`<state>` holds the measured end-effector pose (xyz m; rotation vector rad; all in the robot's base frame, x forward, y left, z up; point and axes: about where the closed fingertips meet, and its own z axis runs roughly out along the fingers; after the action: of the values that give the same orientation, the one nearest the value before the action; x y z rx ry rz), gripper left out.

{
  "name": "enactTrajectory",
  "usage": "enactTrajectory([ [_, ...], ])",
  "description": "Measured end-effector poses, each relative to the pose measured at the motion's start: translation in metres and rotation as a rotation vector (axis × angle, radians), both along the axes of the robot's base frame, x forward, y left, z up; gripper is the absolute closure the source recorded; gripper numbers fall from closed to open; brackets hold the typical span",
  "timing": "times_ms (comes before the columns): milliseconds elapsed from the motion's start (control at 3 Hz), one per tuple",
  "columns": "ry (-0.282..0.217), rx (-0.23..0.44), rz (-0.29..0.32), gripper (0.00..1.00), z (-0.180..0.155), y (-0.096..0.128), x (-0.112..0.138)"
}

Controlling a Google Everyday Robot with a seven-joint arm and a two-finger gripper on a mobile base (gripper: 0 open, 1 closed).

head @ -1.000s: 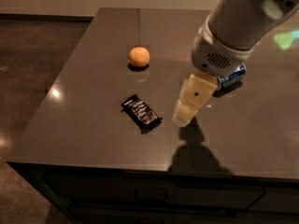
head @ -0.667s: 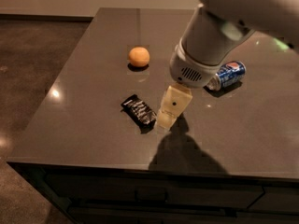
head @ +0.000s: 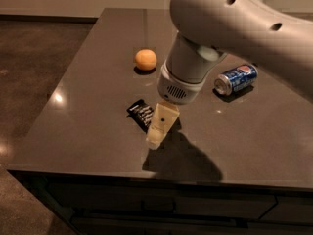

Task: Pick rxbar chocolate

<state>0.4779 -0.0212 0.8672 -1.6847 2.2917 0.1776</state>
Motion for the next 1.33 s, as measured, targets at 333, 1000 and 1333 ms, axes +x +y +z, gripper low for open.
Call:
enactTrajectory([
  [333, 0.004, 0.001, 0.018, 0.0, -0.01, 0.016, 0.004],
  [1000, 0.027, -0.017, 0.025, 0.0, -0.027, 0.038, 0.012],
  [1333, 0.046, -0.022, 0.026, 0.16, -0.031, 0.039, 0.015],
])
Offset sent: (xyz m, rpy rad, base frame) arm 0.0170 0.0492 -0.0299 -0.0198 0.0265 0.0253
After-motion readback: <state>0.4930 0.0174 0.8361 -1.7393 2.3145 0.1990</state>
